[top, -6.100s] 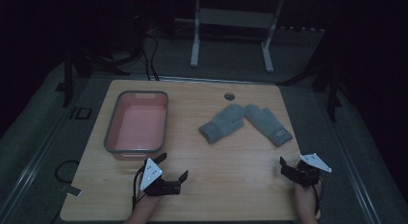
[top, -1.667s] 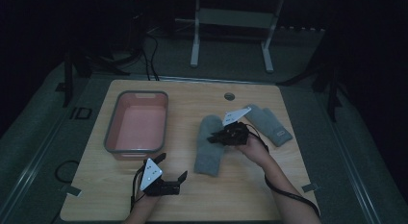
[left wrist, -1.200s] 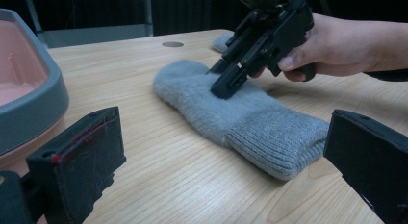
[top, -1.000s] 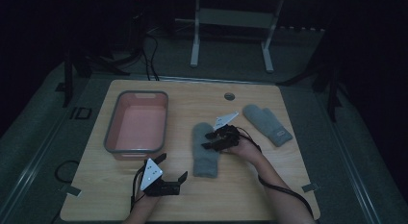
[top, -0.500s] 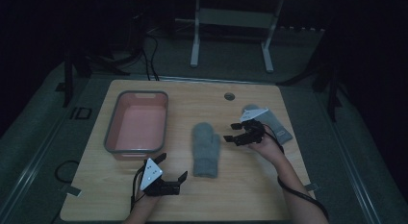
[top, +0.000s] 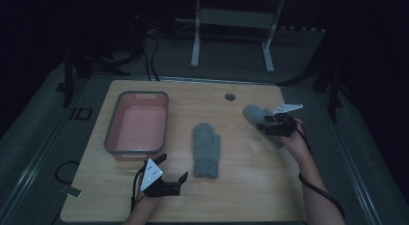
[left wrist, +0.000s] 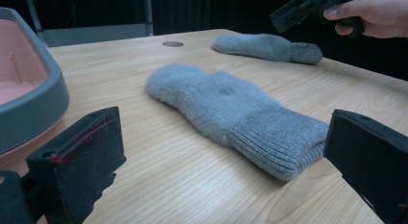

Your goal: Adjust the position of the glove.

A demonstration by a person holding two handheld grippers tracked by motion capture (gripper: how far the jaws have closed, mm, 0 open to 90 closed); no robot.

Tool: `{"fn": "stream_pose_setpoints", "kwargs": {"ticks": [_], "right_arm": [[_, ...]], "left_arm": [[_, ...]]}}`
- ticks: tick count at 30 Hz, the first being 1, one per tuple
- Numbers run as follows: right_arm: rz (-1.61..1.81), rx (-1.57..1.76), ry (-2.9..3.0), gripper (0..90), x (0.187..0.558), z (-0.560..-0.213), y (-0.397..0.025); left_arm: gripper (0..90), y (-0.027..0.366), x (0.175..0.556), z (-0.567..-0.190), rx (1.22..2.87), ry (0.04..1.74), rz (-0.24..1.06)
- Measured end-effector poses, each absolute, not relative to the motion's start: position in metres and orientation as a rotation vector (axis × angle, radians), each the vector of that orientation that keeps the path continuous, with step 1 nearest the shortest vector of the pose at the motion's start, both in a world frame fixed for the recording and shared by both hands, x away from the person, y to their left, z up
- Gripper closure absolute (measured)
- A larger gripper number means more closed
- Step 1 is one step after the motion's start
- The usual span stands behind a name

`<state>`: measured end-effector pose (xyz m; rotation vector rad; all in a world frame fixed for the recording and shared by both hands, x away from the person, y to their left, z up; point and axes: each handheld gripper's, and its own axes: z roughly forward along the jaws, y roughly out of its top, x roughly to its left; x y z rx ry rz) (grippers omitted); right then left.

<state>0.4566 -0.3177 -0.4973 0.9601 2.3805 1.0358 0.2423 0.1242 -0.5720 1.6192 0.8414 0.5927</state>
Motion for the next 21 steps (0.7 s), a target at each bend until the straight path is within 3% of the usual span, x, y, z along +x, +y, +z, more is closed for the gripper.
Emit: {"fn": "stream_pose_setpoints", "kwargs": {"ticks": [7,17,21], "right_arm": [[0.940,1.029,2.362,48.2,0.478,-0.511,-0.336],[0.864,1.062,2.404,46.9,0.490,-0.539,-0.340],[0.842,1.042,2.393,61.3,0.488,-0.543,-0.340]], "left_arm": [[0.8,0.125,0.243,-0.572,1.616,0.844,0.592],[0.8,0.125,0.243,-0.572,1.611,0.845,0.591],[0.8,0.125,0.242,-0.572,1.610,0.844,0.591]]}}
